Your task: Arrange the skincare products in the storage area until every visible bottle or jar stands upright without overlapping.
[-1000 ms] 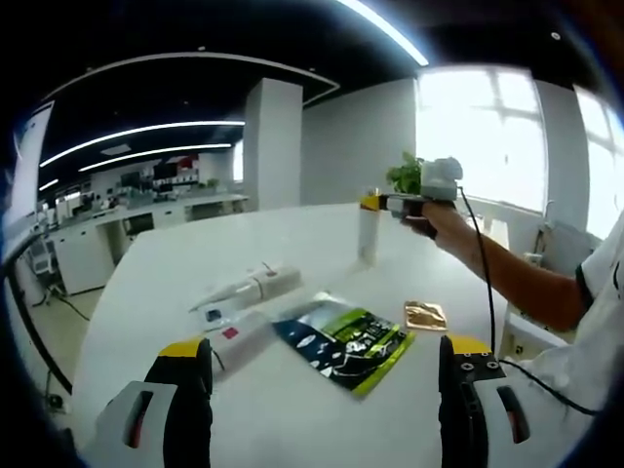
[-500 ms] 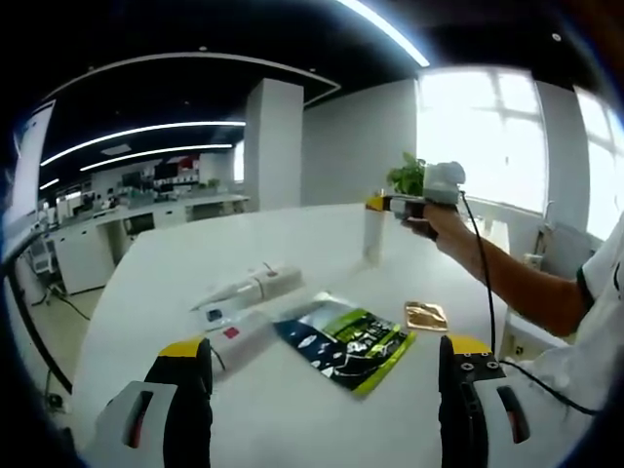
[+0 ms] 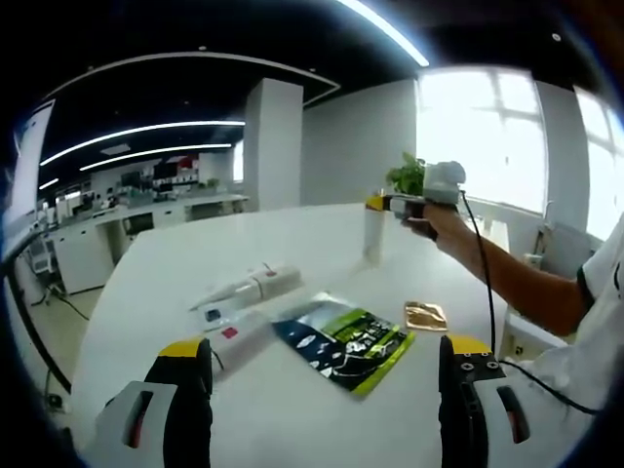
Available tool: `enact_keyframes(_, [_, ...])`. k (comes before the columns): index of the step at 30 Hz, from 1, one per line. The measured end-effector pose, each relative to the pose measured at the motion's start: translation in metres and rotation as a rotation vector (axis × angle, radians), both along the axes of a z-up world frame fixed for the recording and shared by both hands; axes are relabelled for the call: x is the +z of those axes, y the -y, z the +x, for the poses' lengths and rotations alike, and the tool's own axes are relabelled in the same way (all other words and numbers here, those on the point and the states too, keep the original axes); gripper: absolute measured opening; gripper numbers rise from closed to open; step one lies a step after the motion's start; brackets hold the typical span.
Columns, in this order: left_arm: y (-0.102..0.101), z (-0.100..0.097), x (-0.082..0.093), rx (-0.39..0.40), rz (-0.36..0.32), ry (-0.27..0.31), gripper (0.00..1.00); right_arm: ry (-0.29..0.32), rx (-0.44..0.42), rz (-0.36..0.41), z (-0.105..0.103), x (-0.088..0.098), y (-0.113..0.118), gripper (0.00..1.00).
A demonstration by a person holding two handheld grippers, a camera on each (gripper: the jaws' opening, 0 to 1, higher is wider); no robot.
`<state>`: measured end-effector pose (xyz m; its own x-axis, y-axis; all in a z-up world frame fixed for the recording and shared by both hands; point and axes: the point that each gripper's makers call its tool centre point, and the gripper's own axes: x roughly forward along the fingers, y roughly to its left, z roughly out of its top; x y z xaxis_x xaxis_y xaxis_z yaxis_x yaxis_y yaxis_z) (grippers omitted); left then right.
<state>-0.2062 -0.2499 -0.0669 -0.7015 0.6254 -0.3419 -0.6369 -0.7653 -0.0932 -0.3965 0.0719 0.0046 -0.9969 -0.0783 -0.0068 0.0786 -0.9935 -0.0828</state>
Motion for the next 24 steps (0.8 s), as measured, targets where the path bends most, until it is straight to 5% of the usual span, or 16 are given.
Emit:
enact_keyframes(8, [-0.001,0.001,0.000,-0.005,-0.003,-0.002,0.99,0.007,-0.004,0.018,0.002,0.001,0.001,0.27])
enact_keyframes(24, [0.000,0.001,0.006,-0.005,0.005,-0.026,0.99,-0.059,0.016,0.108,0.015,0.034,0.007,0.32])
